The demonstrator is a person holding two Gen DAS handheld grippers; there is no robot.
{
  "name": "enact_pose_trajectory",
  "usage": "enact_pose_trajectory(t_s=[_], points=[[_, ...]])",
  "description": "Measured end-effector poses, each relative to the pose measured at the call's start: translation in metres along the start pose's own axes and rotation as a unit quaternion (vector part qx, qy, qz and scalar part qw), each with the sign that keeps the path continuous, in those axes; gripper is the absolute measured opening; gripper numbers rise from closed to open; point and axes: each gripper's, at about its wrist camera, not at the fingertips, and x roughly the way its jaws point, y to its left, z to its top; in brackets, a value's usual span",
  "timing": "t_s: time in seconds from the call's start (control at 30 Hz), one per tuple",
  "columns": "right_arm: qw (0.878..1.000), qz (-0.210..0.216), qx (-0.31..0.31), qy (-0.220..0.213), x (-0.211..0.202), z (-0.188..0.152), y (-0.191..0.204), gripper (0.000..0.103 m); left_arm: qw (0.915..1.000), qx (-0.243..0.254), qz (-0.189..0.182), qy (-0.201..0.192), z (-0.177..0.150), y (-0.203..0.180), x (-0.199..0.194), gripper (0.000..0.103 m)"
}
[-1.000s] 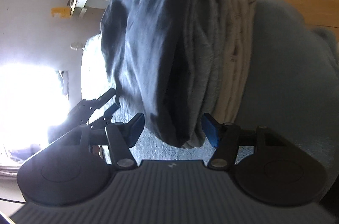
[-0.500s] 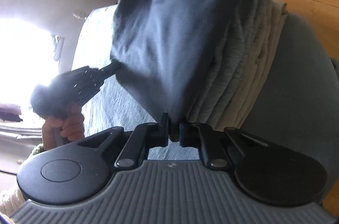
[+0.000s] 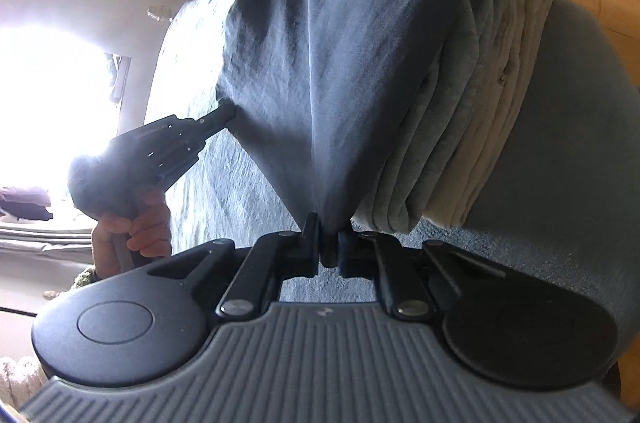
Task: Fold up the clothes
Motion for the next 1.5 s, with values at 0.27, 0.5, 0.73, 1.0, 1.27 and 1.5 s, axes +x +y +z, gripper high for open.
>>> enact_pose_trajectory(t_s=[0.27, 0.5, 0.73, 1.0, 1.27, 1.5], points=[[0.999, -0.023, 0.009, 0.028, 0.006, 0.005, -0.026, 0.032, 0.9996, 0.021, 0.018, 0.004, -0.007, 0.002, 0.01, 0.013], [0.979, -0.107, -0.149, 0.094, -0.041, 0.013, 0.008, 0.036, 0.9988, 0.019, 0.027, -0.037, -0.003, 0.01, -0.02, 0.031], [0.909, -0.101, -0.404, -0.018, -0.03, 0.057, 0.098, 0.025, 0.9958, 0.051, 0.022, -0.073, 0.004, -0.016, -0.032, 0.033], [0.883, -0.036, -0.466, -0.041, 0.046, 0.127, 0.131, 0.017, 0.9876, 0.141, 0.041, -0.054, -0.015, -0.072, 0.003, 0.034], [0.902, -0.116, -0.409, -0.072, 0.07, 0.186, 0.092, 0.01, 0.9854, 0.148, 0.068, -0.051, -0.026, -0.071, 0.02, 0.036], [0.898, -0.036, -0.435, -0.057, 0.052, 0.177, 0.108, 0.015, 0.9835, 0.161, 0.071, -0.043, -0.022, -0.073, 0.019, 0.037]])
